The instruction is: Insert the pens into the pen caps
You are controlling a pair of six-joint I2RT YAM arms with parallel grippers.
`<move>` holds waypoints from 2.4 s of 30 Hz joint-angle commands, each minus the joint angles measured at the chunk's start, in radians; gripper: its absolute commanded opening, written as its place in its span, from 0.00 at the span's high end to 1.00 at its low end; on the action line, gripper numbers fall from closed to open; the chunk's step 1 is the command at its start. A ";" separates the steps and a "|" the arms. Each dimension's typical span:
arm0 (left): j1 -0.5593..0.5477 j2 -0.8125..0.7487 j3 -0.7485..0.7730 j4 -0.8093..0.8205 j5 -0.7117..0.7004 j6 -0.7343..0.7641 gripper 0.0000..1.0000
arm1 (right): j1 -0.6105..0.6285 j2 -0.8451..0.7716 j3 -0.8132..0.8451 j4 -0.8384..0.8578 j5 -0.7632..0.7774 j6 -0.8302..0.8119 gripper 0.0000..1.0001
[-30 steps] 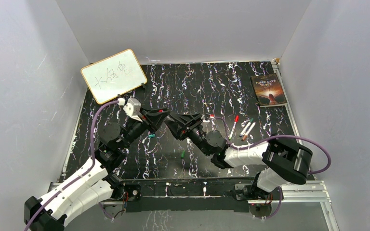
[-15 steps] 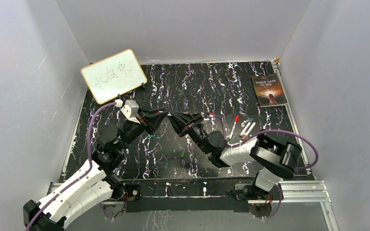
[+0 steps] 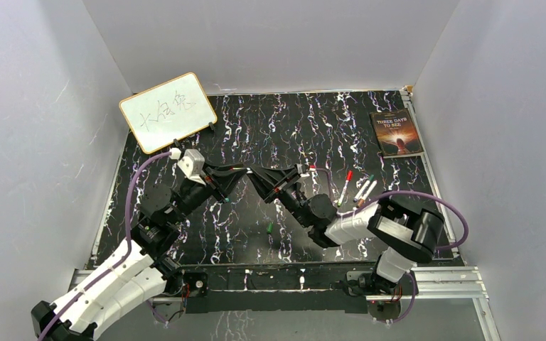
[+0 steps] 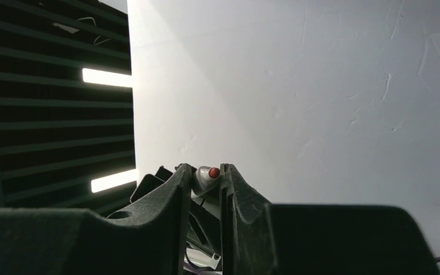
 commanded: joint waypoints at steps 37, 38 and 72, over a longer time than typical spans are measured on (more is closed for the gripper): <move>-0.012 0.064 0.094 -0.249 0.011 -0.006 0.35 | -0.210 -0.529 -0.039 -0.657 -0.104 -0.618 1.00; -0.012 0.067 0.097 -0.256 0.007 -0.009 0.34 | -0.213 -0.537 -0.027 -0.703 -0.107 -0.656 1.00; -0.001 0.358 0.164 0.033 0.537 -0.368 0.95 | -0.213 -0.705 0.150 -0.986 -0.521 -1.119 1.00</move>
